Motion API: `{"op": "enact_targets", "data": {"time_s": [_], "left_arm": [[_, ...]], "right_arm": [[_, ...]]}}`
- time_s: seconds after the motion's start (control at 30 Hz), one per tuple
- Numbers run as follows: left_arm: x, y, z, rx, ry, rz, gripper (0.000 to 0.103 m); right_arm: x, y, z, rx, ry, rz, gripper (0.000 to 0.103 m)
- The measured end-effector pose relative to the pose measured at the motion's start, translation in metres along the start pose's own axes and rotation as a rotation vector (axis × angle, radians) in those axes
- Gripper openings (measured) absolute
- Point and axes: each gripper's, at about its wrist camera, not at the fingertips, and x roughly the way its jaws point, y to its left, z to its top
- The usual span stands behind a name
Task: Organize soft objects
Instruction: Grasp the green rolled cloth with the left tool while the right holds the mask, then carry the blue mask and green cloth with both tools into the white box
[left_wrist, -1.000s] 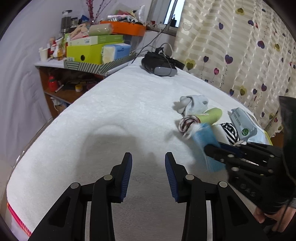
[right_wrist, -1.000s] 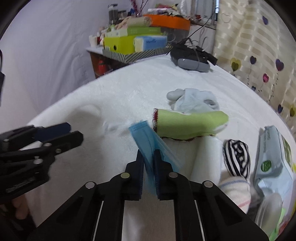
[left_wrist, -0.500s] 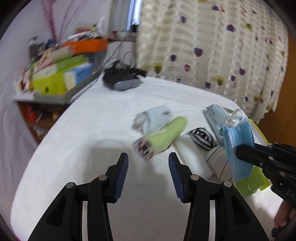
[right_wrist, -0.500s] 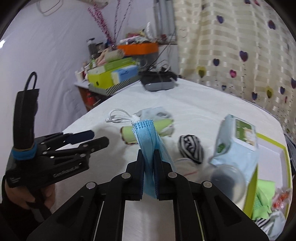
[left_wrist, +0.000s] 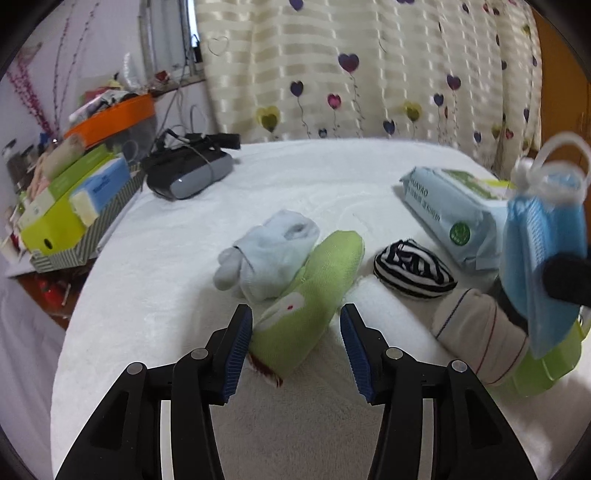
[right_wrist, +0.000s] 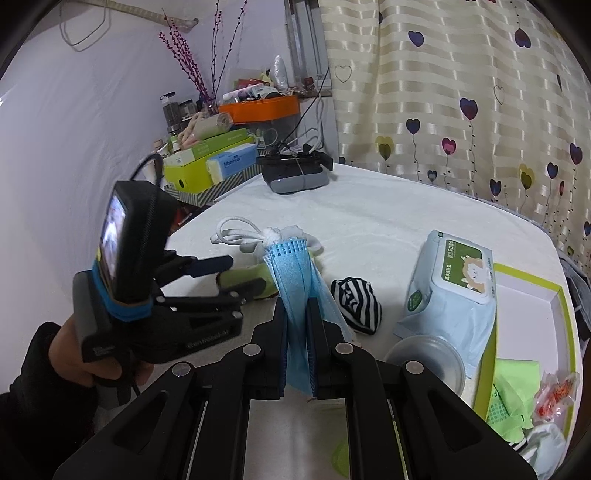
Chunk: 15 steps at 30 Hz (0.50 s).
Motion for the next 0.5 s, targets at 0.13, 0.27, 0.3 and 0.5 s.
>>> {"op": "enact_targets", "data": {"time_s": [0.13,0.27,0.3,0.5], "left_arm": [[0.007,-0.004,0.000,0.002,0.015,0.020,0.049],[0.008,-0.004,-0.002,-0.012,0.029,0.034,0.029],[0.005,-0.002,-0.003,-0.028,0.028,0.032,0.028],[-0.015,0.005,-0.011,-0.114,0.009,0.034,0.021]], "right_arm": [[0.001,-0.002,0.000,0.008,-0.001,-0.005,0.009],[-0.001,-0.002,-0.001,0.012,-0.004,-0.008,0.009],[-0.002,-0.002,-0.001,0.012,-0.005,-0.010,0.009],[-0.013,-0.002,-0.003,0.013,-0.020,-0.016,0.009]]}}
